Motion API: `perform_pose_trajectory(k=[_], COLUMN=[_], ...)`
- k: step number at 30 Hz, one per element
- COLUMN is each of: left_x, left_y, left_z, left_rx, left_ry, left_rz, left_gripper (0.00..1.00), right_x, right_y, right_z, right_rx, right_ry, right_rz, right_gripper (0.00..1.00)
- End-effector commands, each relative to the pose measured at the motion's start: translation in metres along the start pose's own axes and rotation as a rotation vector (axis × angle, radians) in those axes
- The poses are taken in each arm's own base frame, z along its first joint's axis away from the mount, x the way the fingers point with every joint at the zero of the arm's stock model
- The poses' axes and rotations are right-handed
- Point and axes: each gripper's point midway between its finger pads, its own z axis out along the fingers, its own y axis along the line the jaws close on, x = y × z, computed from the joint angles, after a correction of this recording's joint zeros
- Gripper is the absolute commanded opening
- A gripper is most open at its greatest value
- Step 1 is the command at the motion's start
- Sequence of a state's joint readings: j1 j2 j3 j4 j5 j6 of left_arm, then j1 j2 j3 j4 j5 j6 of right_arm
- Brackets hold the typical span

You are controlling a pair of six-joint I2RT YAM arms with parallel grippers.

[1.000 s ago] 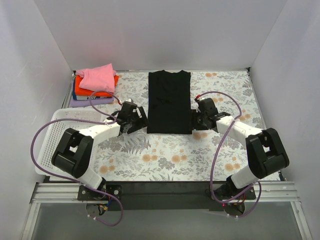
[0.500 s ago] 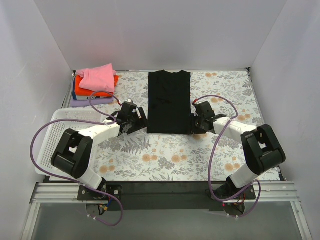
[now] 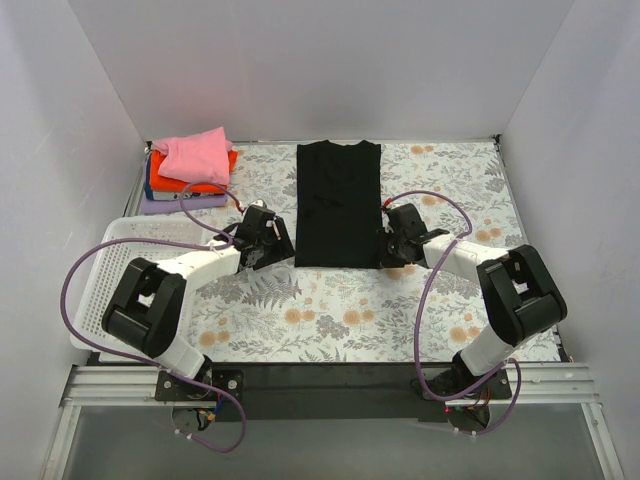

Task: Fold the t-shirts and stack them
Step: Fold the tshirt

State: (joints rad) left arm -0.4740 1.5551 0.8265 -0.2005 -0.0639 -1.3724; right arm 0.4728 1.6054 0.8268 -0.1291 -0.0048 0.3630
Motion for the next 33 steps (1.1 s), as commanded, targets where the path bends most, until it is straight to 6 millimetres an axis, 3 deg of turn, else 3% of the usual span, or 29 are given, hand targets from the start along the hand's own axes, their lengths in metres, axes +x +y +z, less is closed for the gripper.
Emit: perform_pose_trajectory(k=[1,10,19,33], left_x=[-0.002,0.012,0.019,0.042], left_y=[-0.007,-0.019,-0.020,-0.019], left_z=[-0.009,-0.003,0.017,0.024], left_rx=[0.014,0.031,-0.011,-0.016], left_ry=[-0.019,0.005,0.027,0.087], left_rz=[0.036,0.063,0.099,0.122], left_gripper=[0.65,0.55,0.49,0.16], right_x=[0.011,0.012,0.013,0.010], right_y=[-0.008,-0.007,-0.008,-0.006], right_z=[0.007,0.007,0.006,0.005], right_rx=[0.033,0.034,0.034,0.031], right_ry=[0.040,0.042,0.042,0.038], right_rz=[-0.011,-0.013,-0.017,-0.020], right_gripper=[0.13,0.11,0.10,0.09])
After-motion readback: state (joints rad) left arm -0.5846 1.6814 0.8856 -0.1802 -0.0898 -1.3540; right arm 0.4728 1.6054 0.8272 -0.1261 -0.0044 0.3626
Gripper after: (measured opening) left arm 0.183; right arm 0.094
